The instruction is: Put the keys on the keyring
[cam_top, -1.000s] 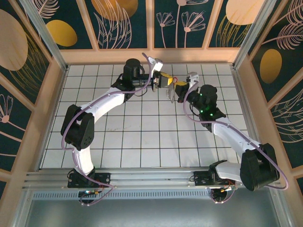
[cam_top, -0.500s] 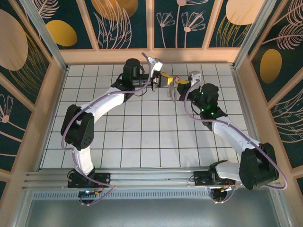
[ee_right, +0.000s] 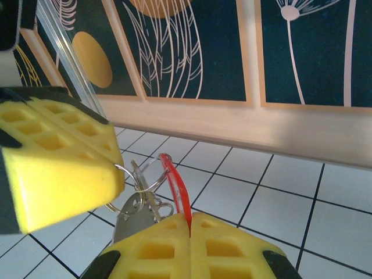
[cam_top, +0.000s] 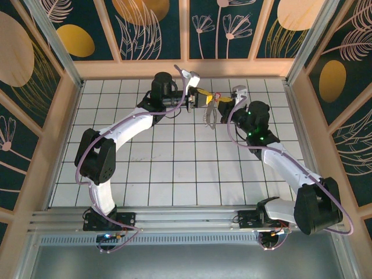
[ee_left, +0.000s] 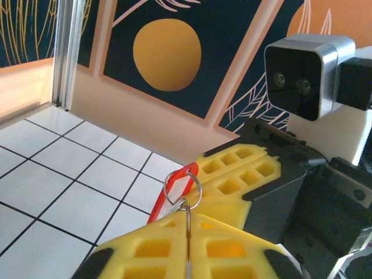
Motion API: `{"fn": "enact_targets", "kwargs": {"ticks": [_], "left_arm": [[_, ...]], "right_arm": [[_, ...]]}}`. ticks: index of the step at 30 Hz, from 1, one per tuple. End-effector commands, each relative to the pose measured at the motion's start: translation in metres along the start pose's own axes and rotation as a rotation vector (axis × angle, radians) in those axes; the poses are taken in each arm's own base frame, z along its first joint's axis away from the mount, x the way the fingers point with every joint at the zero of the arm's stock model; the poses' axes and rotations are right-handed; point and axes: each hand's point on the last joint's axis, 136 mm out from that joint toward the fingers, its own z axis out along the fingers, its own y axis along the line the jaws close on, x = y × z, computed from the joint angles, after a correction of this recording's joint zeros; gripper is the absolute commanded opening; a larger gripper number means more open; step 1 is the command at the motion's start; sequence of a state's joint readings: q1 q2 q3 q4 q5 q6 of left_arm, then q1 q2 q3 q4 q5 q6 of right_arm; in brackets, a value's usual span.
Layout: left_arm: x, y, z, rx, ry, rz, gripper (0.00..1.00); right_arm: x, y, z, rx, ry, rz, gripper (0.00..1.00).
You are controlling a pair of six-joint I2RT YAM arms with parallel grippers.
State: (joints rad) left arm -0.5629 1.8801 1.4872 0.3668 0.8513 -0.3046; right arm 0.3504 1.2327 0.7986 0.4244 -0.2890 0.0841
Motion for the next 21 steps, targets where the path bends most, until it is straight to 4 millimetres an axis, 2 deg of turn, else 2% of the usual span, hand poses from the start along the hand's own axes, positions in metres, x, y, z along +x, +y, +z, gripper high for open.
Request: {"fn": "enact_targets", "kwargs": {"ticks": [1,3,13,19,20,21], "left_arm": [[-0.005,-0.002,-0.002,0.008,-0.027,0.015,0.19],[-0.006,-0.001,-0.003,-0.003,-0.034,0.014,0.24],[-0.013,0.001,-0.019,-0.1,-0.096,0.03,0.31],[-0.009,0.019,-0.047,-0.226,-0.151,0.004,0.34],[-0.017,0.016,-0.058,-0.25,-0.18,0.007,0.34],[-0.016,0.021,-0.066,-0.283,-0.193,-0.004,0.35]], "right_arm": [[-0.03,-0.006,0.001,0.027,-0.062,-0.021,0.0],[-0.031,-0.006,0.003,0.03,-0.055,-0.024,0.0],[-0.019,-0.021,0.015,0.06,0.0,-0.032,0.0],[-0.007,-0.023,0.028,0.044,0.04,-0.018,0.0],[-0.005,-0.024,0.031,0.038,0.049,-0.013,0.0],[-0.002,-0.025,0.035,0.036,0.056,-0.007,0.0]]}}
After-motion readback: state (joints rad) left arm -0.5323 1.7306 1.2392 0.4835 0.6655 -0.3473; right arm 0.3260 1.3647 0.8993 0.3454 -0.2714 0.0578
